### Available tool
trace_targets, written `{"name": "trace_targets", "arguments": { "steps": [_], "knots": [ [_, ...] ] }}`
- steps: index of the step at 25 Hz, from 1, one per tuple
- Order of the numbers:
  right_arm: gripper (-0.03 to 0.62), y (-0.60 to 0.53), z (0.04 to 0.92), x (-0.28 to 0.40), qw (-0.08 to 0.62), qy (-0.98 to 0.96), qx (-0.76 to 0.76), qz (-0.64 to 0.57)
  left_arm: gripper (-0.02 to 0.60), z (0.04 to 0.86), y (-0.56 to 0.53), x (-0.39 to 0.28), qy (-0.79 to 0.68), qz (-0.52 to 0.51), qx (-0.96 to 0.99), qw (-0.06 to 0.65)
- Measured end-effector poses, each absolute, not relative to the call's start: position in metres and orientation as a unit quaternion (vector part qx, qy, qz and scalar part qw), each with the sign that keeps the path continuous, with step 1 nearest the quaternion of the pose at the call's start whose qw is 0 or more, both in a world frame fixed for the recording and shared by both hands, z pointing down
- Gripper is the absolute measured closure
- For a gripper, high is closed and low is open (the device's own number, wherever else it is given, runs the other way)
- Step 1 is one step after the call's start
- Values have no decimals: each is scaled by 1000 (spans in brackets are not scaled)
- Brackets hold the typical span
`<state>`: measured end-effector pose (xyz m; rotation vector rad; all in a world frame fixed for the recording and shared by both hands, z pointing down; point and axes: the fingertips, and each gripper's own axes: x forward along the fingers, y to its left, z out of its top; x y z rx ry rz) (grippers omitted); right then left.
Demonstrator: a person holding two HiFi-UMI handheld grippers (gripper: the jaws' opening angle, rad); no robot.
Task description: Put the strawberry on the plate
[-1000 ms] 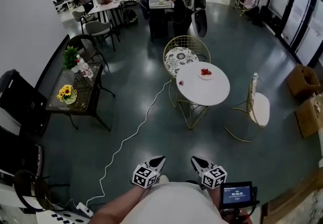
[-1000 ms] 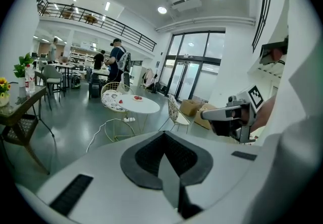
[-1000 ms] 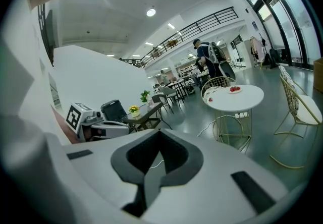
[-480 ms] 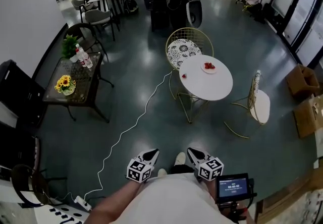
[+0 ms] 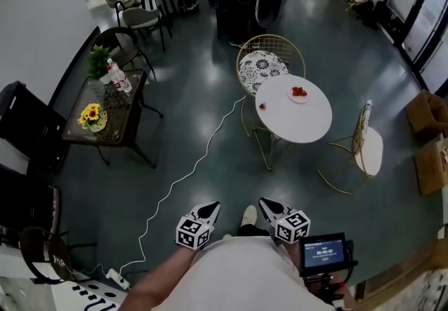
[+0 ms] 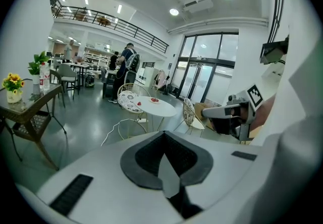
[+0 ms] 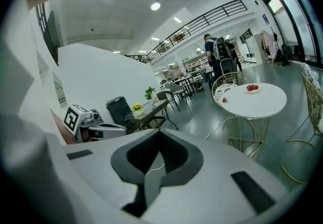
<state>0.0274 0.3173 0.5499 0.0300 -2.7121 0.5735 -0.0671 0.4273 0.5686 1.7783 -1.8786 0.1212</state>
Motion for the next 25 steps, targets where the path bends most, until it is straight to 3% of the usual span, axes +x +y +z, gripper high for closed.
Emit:
{"name": "trace_targets", "arguments": {
  "steps": [25],
  "knots": [
    [589, 160, 565, -43, 187, -957, -11, 221, 577, 569, 263, -132, -704, 64, 650, 280]
  ]
}}
